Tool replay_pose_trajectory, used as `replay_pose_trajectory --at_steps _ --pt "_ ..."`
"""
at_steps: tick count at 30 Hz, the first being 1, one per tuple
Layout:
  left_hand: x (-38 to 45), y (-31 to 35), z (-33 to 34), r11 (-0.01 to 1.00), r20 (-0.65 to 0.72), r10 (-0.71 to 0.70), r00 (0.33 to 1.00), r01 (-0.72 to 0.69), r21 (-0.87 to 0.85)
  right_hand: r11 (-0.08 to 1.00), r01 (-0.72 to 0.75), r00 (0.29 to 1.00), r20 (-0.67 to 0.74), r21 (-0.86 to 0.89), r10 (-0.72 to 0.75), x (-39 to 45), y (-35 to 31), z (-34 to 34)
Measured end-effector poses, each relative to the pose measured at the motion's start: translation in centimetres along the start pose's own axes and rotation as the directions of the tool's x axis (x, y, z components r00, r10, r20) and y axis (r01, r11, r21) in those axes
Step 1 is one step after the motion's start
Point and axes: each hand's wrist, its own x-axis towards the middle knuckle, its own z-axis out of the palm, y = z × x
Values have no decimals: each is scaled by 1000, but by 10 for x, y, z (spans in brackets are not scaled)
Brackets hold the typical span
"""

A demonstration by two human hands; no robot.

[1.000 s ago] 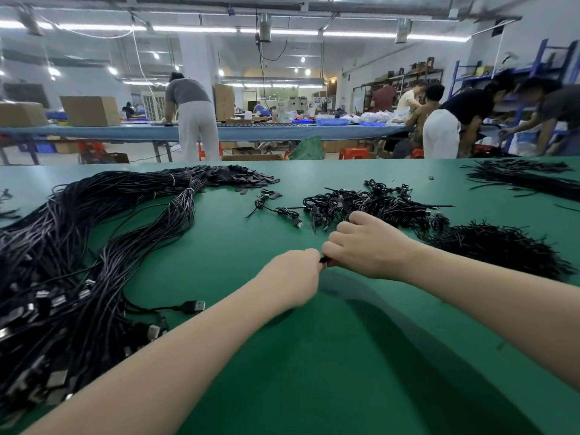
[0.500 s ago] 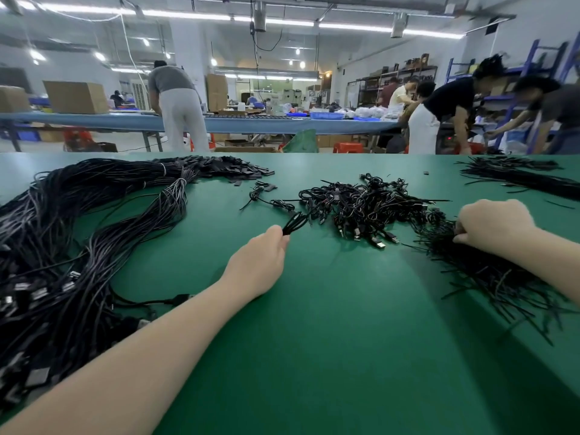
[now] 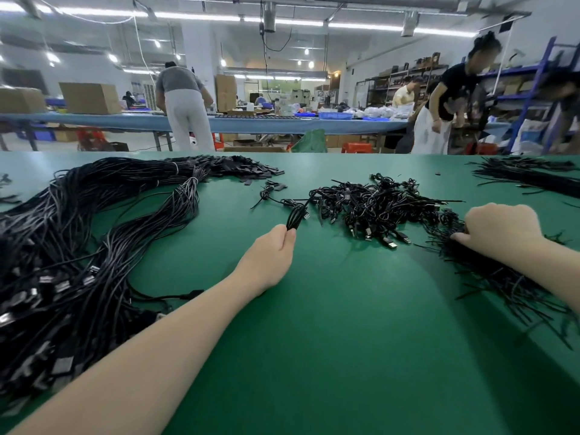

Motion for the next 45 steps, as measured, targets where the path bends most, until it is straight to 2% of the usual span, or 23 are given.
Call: replay_pose_trajectory --at_steps 3,6,13,14,16,17,18,20,21,23,26,29,32,37,39,40,43,44,45 --pt "2 -2 -1 1000 -7 0 1000 0 -9 999 -30 999 -43 -37 28 -3 -6 4" --pt "3 -4 -1 1000 -13 3 1000 -3 -14 998 -58 998 -22 -2 58 0 -11 4" --pt "5 -5 -2 999 -12 -6 1000 6 -41 956 -128 984 151 264 89 11 -6 -21" --pt "5 -5 -2 999 -11 -8 1000 7 -46 949 -124 989 118 290 93 10 -6 -26" --pt "6 -5 -2 999 -11 -15 1000 15 -42 906 -54 994 -63 419 89 6 -10 -42" --pt "7 -5 -1 999 -9 -20 1000 20 -34 845 33 980 -183 534 78 2 -16 -53" --pt "8 -5 -1 999 -5 -26 1000 26 -27 730 138 958 -278 670 74 -3 -24 -65" --pt "9 -6 -1 999 8 -39 999 40 -27 381 308 932 -357 872 64 -17 -48 -93" --pt "9 -6 -1 998 14 -44 999 44 -33 242 360 925 -379 901 36 -24 -62 -105" --pt "8 -4 -1 998 16 -37 999 38 -49 100 425 905 -424 900 -37 -34 -93 -122" --pt "6 -3 -2 997 29 -9 1000 11 -75 43 468 880 -462 882 -112 -38 -132 -132" --pt "6 -3 -2 998 43 1 999 1 -64 14 466 882 -463 885 -88 -35 -154 -132" --pt "5 -3 -1 1000 44 17 999 -17 14 -63 429 900 -433 901 -55 -32 -161 -132" --pt "-1 1 0 995 6 51 999 -51 85 -203 313 932 -341 928 -121 -34 -169 -132" --pt "-4 4 1 992 -20 50 999 -47 117 -176 313 927 -340 933 -159 -35 -166 -133" --pt "-6 5 1 989 -26 43 999 -39 140 -105 359 911 -372 928 -178 -35 -162 -135" --pt "-10 11 2 958 -6 12 1000 -10 286 281 576 811 -495 768 -310 -31 -146 -140" --pt "-11 14 3 934 5 22 1000 -22 356 392 612 789 -500 687 -357 -29 -141 -141" --pt "-13 16 3 894 16 59 998 -60 444 454 626 779 -492 634 -388 -27 -136 -142"
